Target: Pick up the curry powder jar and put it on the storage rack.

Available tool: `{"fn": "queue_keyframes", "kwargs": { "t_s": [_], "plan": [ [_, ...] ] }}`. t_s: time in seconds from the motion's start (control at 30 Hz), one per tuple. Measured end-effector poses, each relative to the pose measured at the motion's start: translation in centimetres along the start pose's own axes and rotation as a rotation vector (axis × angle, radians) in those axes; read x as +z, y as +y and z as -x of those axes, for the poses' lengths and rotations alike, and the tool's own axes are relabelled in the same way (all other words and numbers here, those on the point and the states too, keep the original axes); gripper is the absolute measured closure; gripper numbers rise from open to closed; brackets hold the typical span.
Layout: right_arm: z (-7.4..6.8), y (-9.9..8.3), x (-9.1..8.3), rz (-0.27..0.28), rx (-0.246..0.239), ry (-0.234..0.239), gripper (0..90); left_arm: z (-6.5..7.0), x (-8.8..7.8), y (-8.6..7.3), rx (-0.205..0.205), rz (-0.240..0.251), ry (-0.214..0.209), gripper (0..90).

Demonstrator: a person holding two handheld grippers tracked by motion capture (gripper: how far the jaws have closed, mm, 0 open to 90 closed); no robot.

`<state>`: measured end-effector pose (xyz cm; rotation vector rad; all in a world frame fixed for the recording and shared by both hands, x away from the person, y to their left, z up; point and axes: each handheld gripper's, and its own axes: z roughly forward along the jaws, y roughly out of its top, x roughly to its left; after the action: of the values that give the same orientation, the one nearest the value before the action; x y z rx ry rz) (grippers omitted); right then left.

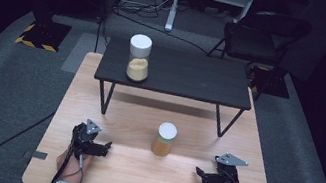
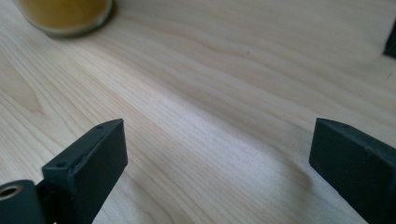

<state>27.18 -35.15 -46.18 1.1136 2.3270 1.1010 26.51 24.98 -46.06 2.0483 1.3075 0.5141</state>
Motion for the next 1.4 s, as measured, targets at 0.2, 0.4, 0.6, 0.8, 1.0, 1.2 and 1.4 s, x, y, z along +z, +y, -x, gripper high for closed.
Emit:
{"fn": "queue_keyframes", "kwargs": {
  "t_s": [0.2, 0.4, 0.6, 0.8, 1.0, 1.2, 1.4],
  "plan": [
    [-0.2, -1.0, -1.6, 0.124, -0.012, 0.001, 4.0, 0.0, 0.0, 0.0, 0.0, 0.0, 0.0, 5.4],
    [-0.6, -0.9, -2.7, 0.178, -0.018, 0.006, 4.0, 0.0, 0.0, 0.0, 0.0, 0.0, 0.0, 5.4],
    [-0.8, -0.8, -3.8, 0.223, -0.023, 0.002, 4.1, 0.0, 0.0, 0.0, -0.003, -0.001, 0.002, 5.4],
    [-1.0, -0.7, -4.8, 0.263, -0.037, -0.007, 4.0, 0.0, 0.0, 0.0, -0.003, -0.002, 0.002, 5.3],
    [-1.0, -0.7, -5.1, 0.273, -0.033, -0.002, 4.1, 0.0, 0.0, 0.0, -0.006, -0.003, 0.005, 5.2],
    [-0.8, -0.2, -5.1, 0.28, -0.03, 0.003, 4.1, 0.1, 0.0, 0.1, -0.011, -0.004, 0.009, 4.6],
    [-0.7, 0.3, -5.0, 0.291, -0.031, 0.022, 4.1, 0.1, 0.0, 0.1, -0.014, -0.005, 0.011, 4.2]
  ]
}}
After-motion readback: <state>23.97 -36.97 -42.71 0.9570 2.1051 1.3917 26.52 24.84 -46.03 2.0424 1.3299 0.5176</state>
